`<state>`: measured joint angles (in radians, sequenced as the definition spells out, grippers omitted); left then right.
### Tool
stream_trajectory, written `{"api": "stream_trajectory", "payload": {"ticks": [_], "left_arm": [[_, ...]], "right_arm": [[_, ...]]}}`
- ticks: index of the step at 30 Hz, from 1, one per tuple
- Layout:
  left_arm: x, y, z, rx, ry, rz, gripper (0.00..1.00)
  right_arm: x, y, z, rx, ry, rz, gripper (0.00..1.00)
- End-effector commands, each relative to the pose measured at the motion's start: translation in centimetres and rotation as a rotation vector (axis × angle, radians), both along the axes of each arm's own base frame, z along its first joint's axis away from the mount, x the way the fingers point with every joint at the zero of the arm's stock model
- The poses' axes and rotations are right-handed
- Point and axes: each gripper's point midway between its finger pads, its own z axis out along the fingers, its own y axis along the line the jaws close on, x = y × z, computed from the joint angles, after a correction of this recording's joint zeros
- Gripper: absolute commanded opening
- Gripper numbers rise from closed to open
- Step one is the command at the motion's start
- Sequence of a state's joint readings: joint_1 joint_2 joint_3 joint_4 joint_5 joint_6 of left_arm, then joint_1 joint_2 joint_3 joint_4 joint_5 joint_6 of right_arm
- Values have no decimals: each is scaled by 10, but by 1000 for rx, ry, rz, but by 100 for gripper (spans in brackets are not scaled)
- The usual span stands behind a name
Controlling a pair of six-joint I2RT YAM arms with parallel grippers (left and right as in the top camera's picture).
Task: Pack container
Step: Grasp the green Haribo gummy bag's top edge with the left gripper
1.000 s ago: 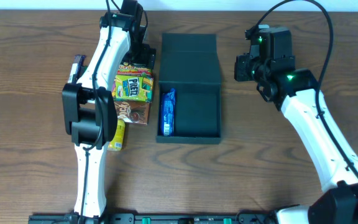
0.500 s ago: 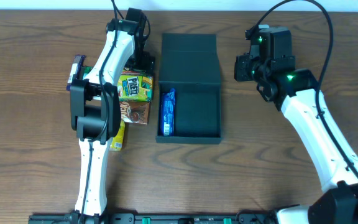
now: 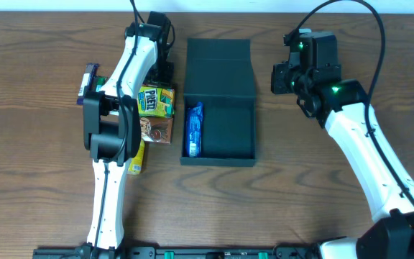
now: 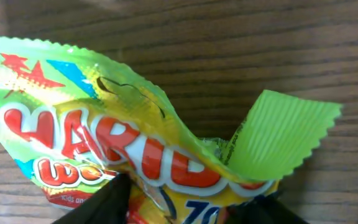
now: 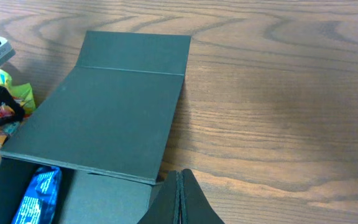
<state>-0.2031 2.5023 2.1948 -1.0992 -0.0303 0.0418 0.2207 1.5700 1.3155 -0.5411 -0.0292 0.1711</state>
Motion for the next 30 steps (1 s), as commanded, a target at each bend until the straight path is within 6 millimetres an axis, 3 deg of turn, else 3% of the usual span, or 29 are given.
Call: {"api": "stream_trajectory", "payload": {"ticks": [1, 9, 14, 17, 22, 26, 30], "left_arm": [[-14, 11, -40, 41, 94, 5, 42], [-15, 11, -41, 43, 101, 5, 8], [-13, 11, -32, 46, 89, 6, 6], [-1, 14, -11, 61, 32, 17, 6], [23, 19, 39, 90, -98, 45, 6], [33, 17, 73, 70, -175, 70, 6], [35, 16, 92, 61, -215, 70, 6]], "right_arm": [[2, -3, 7, -11, -19, 1, 2], [2, -3, 7, -11, -19, 1, 1], [2, -3, 7, -11, -19, 1, 2], [2, -3, 7, -11, -19, 1, 2], [2, -3, 7, -11, -19, 1, 2], [2, -3, 7, -11, -19, 1, 1], [2, -3, 7, -11, -19, 1, 2]]}}
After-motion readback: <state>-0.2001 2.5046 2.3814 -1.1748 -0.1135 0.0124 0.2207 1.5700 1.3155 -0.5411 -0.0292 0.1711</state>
